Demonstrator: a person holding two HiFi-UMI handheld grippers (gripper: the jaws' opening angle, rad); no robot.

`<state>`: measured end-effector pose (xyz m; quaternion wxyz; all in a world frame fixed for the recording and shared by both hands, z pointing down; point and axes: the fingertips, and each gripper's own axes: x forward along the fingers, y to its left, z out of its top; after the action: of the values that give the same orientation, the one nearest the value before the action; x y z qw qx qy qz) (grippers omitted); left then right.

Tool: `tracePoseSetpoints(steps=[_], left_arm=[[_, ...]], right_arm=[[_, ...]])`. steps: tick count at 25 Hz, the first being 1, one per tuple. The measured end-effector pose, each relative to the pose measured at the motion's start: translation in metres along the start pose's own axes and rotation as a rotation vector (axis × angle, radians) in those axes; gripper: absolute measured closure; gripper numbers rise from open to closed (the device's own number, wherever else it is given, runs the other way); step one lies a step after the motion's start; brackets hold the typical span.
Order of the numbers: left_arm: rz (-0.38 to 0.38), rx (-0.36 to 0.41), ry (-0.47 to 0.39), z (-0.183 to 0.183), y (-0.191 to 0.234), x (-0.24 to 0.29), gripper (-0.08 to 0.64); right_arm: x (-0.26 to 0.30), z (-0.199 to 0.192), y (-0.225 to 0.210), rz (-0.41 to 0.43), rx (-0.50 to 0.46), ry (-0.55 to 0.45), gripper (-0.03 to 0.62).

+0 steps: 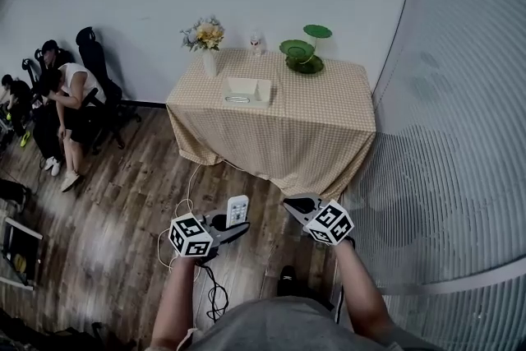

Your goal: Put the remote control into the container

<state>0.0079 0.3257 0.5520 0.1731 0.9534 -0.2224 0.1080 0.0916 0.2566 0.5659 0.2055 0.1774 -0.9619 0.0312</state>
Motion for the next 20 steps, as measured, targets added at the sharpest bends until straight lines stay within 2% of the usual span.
tracePoseSetpoints(steps=[12, 20], left_arm=[[0.036, -0.015, 0.005, 0.038, 0.042, 0.046, 0.474], [0.065, -0.006, -0.008, 0.055, 0.052, 0.066, 0.474]], right_arm=[[0.006, 0.006, -0.071, 0.059, -0.016, 0.017, 0.574], [0.006, 0.008, -0.097, 0.072, -0.041, 0.011, 0.574]])
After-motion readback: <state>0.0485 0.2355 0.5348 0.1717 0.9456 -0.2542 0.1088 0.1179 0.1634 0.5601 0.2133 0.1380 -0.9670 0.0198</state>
